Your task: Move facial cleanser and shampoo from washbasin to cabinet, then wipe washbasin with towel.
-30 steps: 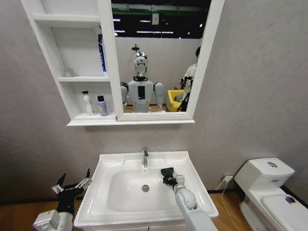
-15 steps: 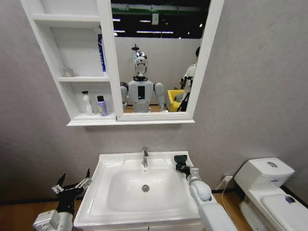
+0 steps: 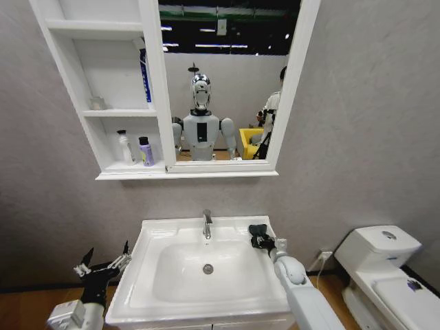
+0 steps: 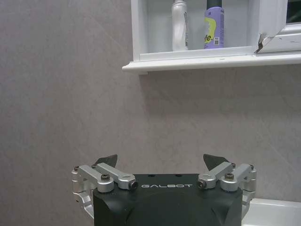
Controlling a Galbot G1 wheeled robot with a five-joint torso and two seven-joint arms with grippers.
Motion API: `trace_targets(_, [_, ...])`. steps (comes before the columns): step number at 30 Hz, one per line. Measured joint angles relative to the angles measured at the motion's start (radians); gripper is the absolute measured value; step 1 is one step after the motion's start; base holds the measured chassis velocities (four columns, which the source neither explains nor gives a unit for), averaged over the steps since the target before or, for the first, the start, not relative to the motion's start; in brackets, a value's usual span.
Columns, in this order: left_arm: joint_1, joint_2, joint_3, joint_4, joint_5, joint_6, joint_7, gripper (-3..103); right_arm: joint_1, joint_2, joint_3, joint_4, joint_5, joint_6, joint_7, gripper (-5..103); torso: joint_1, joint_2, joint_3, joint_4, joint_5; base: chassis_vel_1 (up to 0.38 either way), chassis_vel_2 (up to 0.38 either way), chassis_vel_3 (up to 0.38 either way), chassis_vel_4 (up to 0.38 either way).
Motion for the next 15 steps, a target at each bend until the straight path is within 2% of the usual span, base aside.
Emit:
trace_targets(1, [0.000, 0.000, 0.000, 0.000, 0.000, 0.000, 0.000, 100, 0.000, -0.003, 0.000, 0.004, -0.011, 0.003, 0.002, 57, 0.000, 0.000, 0.000, -0.0001, 0.0001, 0.000, 0.000, 0.000, 0.000])
trace_targets(2, [0.000, 0.000, 0.000, 0.000, 0.000, 0.000, 0.000, 100, 0.000, -0.003, 0.000, 0.004, -0.011, 0.003, 0.002, 57, 0.000, 0.000, 0.000, -0.0001, 0.0001, 0.000, 0.000, 0.000, 0.000])
trace_targets(5, [0.000, 0.000, 0.000, 0.000, 0.000, 0.000, 0.000, 100, -0.018, -0.020, 0.002, 0.051, -0.027, 0.015, 0.024, 73, 0.000, 0.000, 0.000, 0.0001, 0.0001, 0.000, 0.000, 0.000, 0.000])
trace_targets(6, [0.000, 0.000, 0.000, 0.000, 0.000, 0.000, 0.000, 100, -0.018, -0.020, 0.002, 0.051, -0.027, 0.015, 0.024, 73, 0.000, 0.000, 0.000, 0.0001, 0.0001, 0.000, 0.000, 0.000, 0.000])
trace_targets(9, [0.000, 0.000, 0.000, 0.000, 0.000, 0.000, 0.000, 100, -0.090, -0.040, 0.017, 0.179, -0.010, 0.024, 0.059, 90, 0.000, 0.000, 0.000, 0.0000, 0.0000, 0.000, 0.000, 0.000, 0.000])
trace_targets(10, [0.000, 0.000, 0.000, 0.000, 0.000, 0.000, 0.000, 100, -0.090, -0.040, 0.017, 0.179, -0.010, 0.024, 0.059, 90, 0.000, 0.000, 0.000, 0.0000, 0.0000, 0.000, 0.000, 0.000, 0.000])
trace_targets(12, [0.000, 0.000, 0.000, 0.000, 0.000, 0.000, 0.000, 100, -0.182, -0.036, 0.038, 0.306, 0.007, 0.023, 0.085, 98, 0.000, 0.000, 0.000, 0.0000, -0.0002, 0.000, 0.000, 0.000, 0.000])
trace_targets(15, [0.000, 0.000, 0.000, 0.000, 0.000, 0.000, 0.000, 100, -0.323, -0.005, 0.066, 0.430, -0.019, 0.042, 0.109, 100, 0.000, 0.000, 0.000, 0.0000, 0.0005, 0.000, 0.000, 0.000, 0.000])
